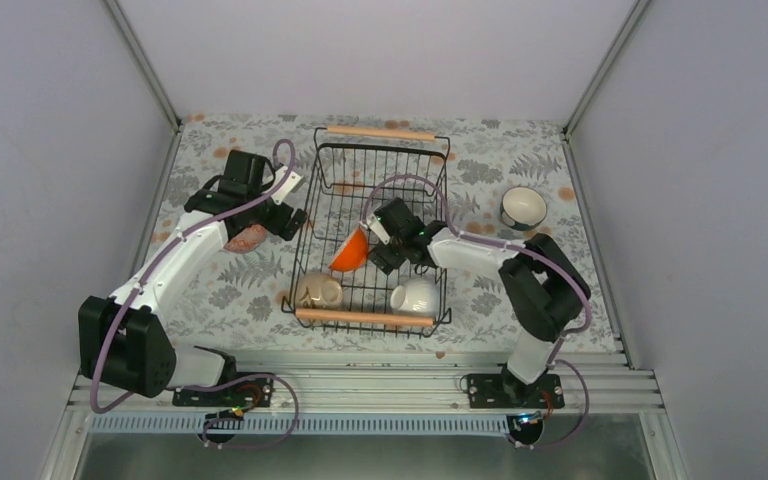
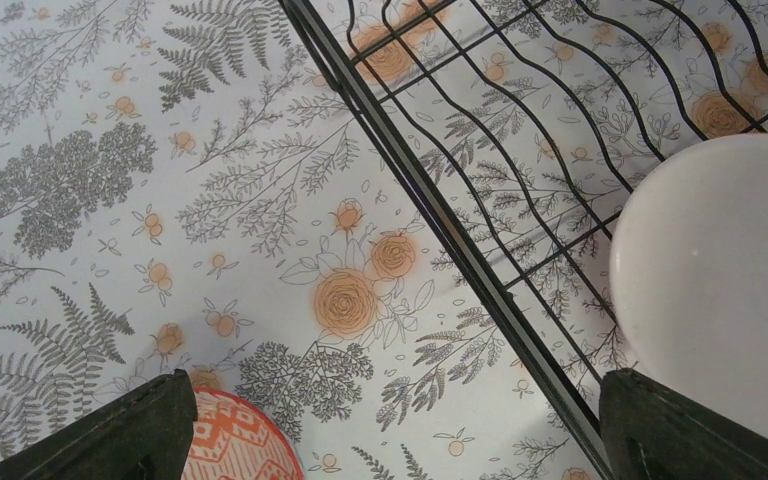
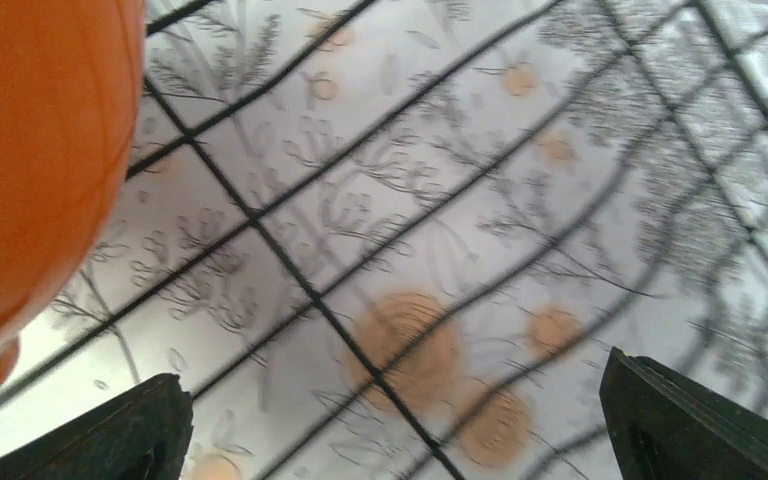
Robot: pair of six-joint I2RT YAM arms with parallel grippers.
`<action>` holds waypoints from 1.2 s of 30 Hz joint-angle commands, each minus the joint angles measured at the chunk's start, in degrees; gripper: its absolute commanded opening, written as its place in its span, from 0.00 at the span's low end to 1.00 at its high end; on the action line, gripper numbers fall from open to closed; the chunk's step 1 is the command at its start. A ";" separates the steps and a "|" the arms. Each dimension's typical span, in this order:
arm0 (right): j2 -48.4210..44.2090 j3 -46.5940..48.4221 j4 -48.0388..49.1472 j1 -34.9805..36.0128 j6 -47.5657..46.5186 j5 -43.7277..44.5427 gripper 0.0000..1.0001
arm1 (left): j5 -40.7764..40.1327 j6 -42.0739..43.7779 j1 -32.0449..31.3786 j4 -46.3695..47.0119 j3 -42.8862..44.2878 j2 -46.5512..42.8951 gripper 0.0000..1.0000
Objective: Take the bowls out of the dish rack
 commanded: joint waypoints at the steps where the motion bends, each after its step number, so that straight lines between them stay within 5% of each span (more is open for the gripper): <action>1: -4.73 1.23 -3.67 -0.56 -1.42 10.32 1.00 | 0.56 0.09 0.19 0.25 0.00 -0.62 1.00; 9: -6.11 10.58 -10.41 -0.94 -4.66 13.29 1.00 | 0.65 0.17 0.20 0.25 -0.21 -0.90 1.00; 23: 9.09 40.04 -38.62 -0.89 -3.29 -5.70 0.96 | 1.22 0.26 0.15 -0.05 -0.12 -1.66 1.00; 36: 13.95 37.63 -42.53 -0.88 -4.95 -8.19 0.82 | 1.72 0.24 0.18 -0.14 -0.07 -2.53 1.00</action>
